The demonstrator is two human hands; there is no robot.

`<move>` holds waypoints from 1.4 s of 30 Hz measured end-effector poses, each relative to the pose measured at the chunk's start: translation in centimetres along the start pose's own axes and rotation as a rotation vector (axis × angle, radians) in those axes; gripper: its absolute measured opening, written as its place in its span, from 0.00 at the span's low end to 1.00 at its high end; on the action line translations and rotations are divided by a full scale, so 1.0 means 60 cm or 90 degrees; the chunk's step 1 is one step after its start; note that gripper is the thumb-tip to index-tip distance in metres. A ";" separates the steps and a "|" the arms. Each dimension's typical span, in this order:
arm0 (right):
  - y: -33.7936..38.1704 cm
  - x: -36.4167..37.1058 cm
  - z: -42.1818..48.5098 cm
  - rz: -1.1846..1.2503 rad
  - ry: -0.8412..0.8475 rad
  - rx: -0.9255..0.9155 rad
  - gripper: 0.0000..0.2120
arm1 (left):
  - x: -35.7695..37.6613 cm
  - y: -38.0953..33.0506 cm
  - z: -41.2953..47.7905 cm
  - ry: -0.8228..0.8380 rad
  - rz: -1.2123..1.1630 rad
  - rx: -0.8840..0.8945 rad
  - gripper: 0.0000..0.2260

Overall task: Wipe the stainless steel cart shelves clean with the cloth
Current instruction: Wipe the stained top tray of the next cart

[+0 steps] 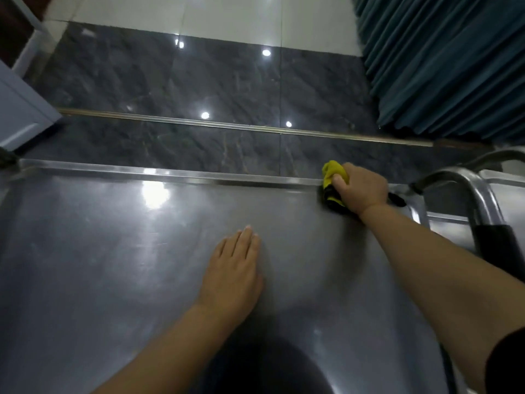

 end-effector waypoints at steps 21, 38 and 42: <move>0.355 0.020 -0.063 0.048 -0.056 -0.057 0.18 | 0.015 0.145 -0.194 -0.083 -0.052 -0.195 0.23; 0.585 0.082 -0.251 0.053 0.059 -0.356 0.35 | 0.028 0.190 -0.305 -0.078 -0.064 -0.261 0.25; 0.429 0.072 -0.228 0.061 0.035 -0.275 0.34 | 0.025 0.141 -0.245 -0.050 -0.079 -0.188 0.27</move>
Point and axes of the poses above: each hand's wrist, its own z-axis towards the middle knuckle, its own x-axis out of the palm, y = z × x, the point moved 8 cm from there along z, towards the middle knuckle, and after that the axes turned 7 degrees about x, right-handed, at the moved point
